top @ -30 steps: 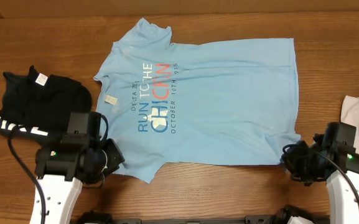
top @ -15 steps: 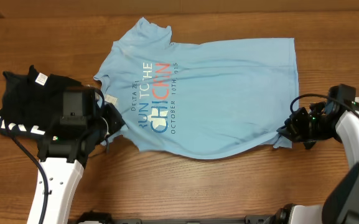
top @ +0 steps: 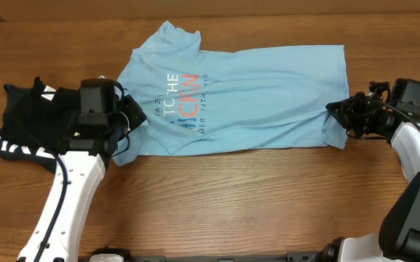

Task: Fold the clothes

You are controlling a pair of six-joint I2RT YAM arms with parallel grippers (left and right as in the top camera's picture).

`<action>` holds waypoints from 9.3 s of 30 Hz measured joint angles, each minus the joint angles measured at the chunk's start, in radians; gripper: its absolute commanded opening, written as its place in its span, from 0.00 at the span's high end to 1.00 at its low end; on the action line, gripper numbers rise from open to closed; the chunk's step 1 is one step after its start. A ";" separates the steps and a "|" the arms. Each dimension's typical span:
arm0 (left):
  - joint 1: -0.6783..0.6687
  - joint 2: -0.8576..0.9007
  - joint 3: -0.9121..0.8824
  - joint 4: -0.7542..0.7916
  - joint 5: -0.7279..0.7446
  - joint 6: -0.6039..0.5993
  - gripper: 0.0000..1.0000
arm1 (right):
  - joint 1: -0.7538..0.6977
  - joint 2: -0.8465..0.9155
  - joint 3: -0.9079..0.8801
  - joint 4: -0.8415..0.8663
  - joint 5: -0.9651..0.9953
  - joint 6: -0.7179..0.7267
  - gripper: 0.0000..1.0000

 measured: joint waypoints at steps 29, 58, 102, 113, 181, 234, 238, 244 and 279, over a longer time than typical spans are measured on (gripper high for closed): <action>-0.190 0.428 0.004 -0.088 0.211 0.240 0.52 | 0.006 0.000 0.007 -0.295 0.235 -0.061 0.10; -0.190 0.444 0.250 0.092 -0.031 0.440 0.53 | 0.006 0.000 0.007 -0.295 0.236 -0.065 0.09; -0.008 0.594 0.230 -0.513 0.109 0.267 0.68 | 0.006 0.000 0.007 -0.355 0.374 -0.044 0.44; 0.106 0.588 0.208 -0.468 0.014 0.218 0.66 | 0.006 0.151 0.007 -0.224 0.399 0.011 0.96; 0.231 0.585 0.205 -0.478 -0.003 0.257 0.63 | 0.135 0.114 -0.109 -0.117 0.322 0.014 0.96; 0.231 0.585 0.205 -0.465 -0.002 0.257 0.61 | -0.090 0.124 0.029 0.016 0.146 -0.027 0.37; 0.231 0.585 0.205 -0.465 -0.002 0.257 0.61 | -0.090 0.124 0.036 -0.195 0.133 -0.025 0.62; 0.231 0.585 0.205 -0.465 -0.002 0.257 0.61 | -0.094 0.127 0.036 -0.352 0.292 -0.064 0.58; 0.231 0.581 0.205 -0.437 0.019 0.272 0.60 | -0.121 0.127 0.012 -0.478 0.587 -0.016 0.77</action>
